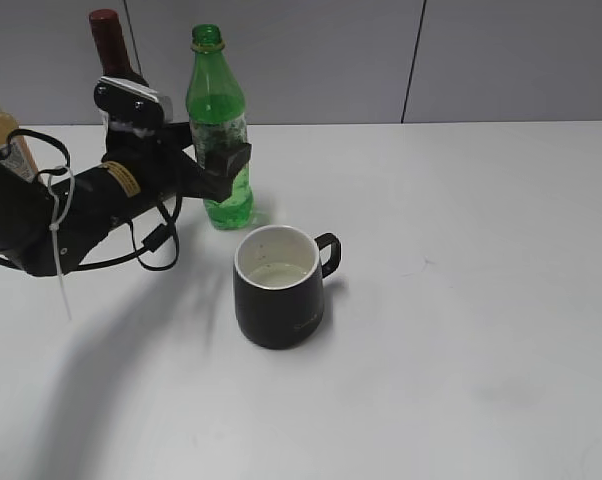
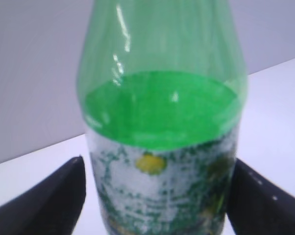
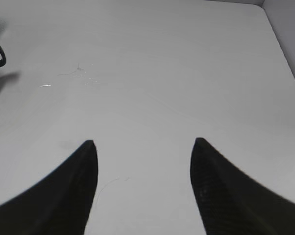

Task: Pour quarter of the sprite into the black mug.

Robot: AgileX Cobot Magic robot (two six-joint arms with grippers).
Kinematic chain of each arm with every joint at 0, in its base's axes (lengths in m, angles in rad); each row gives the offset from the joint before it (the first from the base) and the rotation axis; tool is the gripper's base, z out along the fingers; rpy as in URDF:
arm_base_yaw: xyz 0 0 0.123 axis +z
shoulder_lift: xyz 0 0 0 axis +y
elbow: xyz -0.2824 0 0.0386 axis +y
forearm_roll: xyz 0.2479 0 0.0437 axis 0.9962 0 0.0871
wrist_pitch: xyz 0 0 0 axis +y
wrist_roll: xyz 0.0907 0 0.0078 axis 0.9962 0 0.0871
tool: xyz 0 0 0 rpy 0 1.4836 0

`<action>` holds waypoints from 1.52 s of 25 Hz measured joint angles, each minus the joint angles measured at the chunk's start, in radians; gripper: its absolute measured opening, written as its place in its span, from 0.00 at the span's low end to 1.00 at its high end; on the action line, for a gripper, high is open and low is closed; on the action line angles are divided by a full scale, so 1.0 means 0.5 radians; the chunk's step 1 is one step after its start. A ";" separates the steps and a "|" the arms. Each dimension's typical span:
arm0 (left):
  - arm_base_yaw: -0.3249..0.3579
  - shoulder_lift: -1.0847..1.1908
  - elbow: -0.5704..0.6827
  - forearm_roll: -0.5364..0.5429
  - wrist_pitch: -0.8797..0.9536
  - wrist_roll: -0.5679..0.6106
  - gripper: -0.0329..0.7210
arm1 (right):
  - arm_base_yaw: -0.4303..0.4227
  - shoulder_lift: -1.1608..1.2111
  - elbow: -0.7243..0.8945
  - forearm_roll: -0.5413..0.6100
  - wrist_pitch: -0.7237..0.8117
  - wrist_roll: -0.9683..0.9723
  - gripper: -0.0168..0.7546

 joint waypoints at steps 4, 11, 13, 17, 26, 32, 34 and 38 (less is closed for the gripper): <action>0.009 -0.059 0.125 0.000 -0.031 0.000 0.92 | 0.000 0.000 0.000 0.002 0.000 0.000 0.61; 0.028 -0.241 0.345 0.000 -0.061 0.000 0.92 | 0.000 0.000 0.000 0.002 0.000 0.000 0.61; 0.041 -0.311 0.419 0.000 -0.046 0.000 0.91 | 0.000 0.000 0.000 0.002 0.000 0.000 0.61; 0.081 -0.513 0.515 -0.001 0.230 0.000 0.90 | 0.000 0.000 0.000 0.002 0.000 0.000 0.61; 0.243 -1.016 0.498 -0.002 1.338 0.000 0.87 | 0.000 0.000 0.000 0.002 0.000 0.000 0.61; 0.373 -1.284 0.244 -0.002 2.223 0.000 0.86 | 0.000 0.000 0.000 0.002 0.000 0.000 0.61; 0.407 -1.332 0.117 -0.002 2.512 0.000 0.86 | 0.000 0.000 0.000 0.002 0.000 0.000 0.61; 0.463 -1.376 -0.172 -0.008 3.098 0.000 0.85 | 0.000 0.000 0.000 0.002 0.000 0.000 0.61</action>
